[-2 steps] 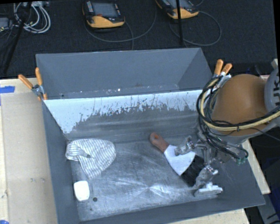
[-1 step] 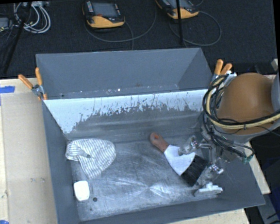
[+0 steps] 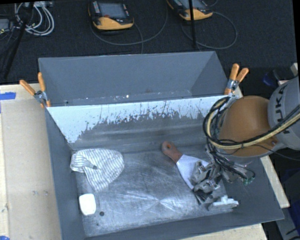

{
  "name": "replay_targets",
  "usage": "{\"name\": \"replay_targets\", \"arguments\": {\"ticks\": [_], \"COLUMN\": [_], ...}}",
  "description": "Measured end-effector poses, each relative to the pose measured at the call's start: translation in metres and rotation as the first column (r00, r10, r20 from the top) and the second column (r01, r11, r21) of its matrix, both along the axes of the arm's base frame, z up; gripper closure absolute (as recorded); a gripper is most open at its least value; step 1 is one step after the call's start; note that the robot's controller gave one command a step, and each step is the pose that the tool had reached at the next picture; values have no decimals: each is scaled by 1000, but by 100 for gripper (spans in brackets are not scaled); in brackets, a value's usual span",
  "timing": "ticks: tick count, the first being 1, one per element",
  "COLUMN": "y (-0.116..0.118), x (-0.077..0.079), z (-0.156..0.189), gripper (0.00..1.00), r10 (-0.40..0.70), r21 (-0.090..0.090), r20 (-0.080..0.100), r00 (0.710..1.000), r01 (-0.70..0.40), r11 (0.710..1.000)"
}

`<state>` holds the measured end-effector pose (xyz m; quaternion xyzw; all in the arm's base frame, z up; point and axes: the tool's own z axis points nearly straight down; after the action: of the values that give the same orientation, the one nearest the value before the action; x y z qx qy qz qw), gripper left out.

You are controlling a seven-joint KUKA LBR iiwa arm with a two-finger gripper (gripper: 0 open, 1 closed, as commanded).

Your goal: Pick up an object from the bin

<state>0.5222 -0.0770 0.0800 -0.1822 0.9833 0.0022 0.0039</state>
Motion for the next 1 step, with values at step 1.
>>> {"name": "replay_targets", "arguments": {"ticks": [1], "y": [0], "x": [0], "z": [0], "gripper": [100], "r10": [1], "r21": [0], "r20": [0], "r00": [1000], "r01": [-1], "r11": [1000]}}
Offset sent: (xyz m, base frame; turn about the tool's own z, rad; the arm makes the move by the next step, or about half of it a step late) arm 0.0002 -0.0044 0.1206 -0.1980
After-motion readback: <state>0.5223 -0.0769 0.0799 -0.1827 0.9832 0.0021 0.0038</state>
